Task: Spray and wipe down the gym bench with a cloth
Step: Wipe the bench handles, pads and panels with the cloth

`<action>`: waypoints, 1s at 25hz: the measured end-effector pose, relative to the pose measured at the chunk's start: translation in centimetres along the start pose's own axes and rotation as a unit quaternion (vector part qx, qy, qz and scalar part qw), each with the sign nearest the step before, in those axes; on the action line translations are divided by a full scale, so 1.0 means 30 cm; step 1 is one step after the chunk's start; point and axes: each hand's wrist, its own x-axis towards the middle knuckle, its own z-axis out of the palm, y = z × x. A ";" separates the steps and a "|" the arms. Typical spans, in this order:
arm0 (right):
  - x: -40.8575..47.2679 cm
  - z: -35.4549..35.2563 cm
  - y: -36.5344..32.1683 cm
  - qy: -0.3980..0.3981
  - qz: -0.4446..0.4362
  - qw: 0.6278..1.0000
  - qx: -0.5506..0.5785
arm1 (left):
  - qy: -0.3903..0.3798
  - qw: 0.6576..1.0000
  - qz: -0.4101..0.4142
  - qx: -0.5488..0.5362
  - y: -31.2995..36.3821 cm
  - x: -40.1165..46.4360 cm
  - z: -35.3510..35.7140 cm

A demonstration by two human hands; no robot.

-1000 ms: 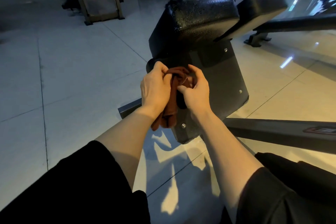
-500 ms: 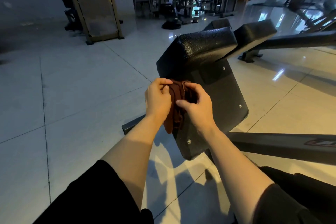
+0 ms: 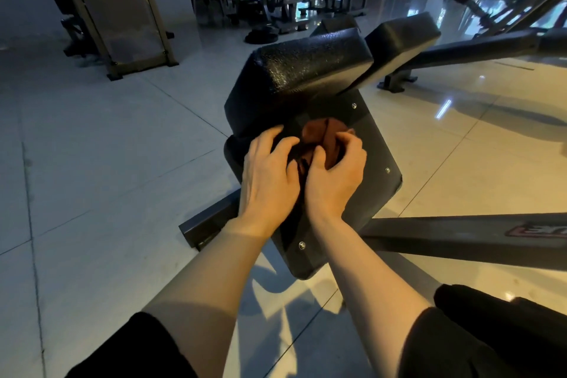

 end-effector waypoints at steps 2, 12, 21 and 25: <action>0.019 0.028 0.014 0.029 -0.044 0.998 0.021 | 0.033 0.994 0.078 0.062 -0.032 0.007 0.026; 0.135 0.206 0.080 0.007 -0.208 0.978 -0.005 | 0.148 0.940 0.208 0.225 -0.186 0.038 0.109; 0.154 0.183 0.062 -0.005 -0.260 0.966 -0.005 | 0.173 0.940 0.193 0.222 -0.197 0.047 0.161; 0.142 0.154 0.045 0.029 -0.305 0.952 0.018 | 0.203 0.941 0.172 0.210 -0.171 0.052 0.189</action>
